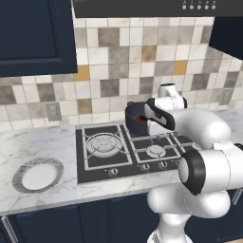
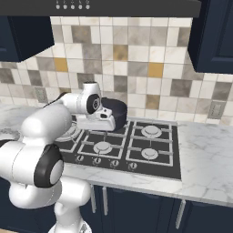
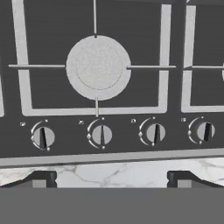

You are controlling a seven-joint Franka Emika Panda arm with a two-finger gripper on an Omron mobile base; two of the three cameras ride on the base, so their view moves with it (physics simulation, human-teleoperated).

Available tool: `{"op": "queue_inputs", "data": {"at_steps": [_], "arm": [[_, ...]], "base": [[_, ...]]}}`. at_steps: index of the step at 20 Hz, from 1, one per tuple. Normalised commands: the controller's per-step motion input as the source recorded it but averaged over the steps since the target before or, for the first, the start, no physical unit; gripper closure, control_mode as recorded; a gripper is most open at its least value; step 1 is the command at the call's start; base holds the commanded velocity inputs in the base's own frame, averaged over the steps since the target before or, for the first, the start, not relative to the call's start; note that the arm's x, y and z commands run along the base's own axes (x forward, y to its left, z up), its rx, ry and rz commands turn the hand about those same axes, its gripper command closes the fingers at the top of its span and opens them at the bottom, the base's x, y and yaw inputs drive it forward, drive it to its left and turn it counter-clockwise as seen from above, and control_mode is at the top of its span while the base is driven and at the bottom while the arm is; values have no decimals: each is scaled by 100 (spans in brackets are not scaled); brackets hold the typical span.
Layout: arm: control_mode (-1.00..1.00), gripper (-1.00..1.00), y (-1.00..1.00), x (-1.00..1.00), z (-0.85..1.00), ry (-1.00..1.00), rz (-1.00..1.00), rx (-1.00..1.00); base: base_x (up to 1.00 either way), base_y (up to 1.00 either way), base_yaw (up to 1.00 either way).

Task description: Retrieve the frozen meat and place it in the pot on a burner. Then turn the burner on.

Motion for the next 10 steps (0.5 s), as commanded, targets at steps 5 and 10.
{"op": "queue_inputs", "data": {"at_steps": [5, 10], "arm": [[-100, -100, 2, 1, -5, -11, 0, 0], [-100, -100, 0, 0, 0, 0, 0, 0]], "base": [[0, 0, 0], [0, 0, 0]]}}
